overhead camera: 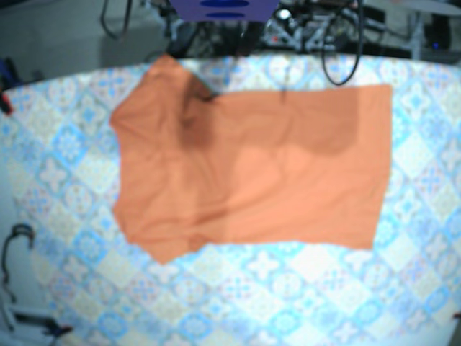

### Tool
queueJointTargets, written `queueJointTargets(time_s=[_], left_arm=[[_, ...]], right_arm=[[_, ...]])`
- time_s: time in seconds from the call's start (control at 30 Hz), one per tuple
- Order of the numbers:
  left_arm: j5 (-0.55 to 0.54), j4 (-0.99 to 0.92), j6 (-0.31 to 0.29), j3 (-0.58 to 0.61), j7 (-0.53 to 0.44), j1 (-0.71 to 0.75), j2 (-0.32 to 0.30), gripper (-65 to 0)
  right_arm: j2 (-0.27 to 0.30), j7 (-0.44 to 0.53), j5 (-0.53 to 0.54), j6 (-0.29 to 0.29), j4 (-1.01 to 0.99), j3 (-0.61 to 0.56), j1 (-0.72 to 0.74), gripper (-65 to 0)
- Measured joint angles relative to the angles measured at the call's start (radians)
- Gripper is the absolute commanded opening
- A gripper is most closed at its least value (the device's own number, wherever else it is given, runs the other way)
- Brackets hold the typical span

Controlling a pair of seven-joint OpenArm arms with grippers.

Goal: Fold the T-shirt properly

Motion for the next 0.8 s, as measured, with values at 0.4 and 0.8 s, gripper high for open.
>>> queueJointTargets(time_s=[0.4,0.8], left_arm=[[0.000,0.000,0.000,0.000,0.000,0.000,0.000,-64.3],[0.001,0.075,0.000,0.035,0.014,0.138,-0.105,-64.3]], right_arm=[[0.000,0.001,0.000,0.000,0.000,0.000,-0.003,-59.0],[0.060,0.005,-0.039,0.004,0.182,-0.045,-0.274,-59.3]])
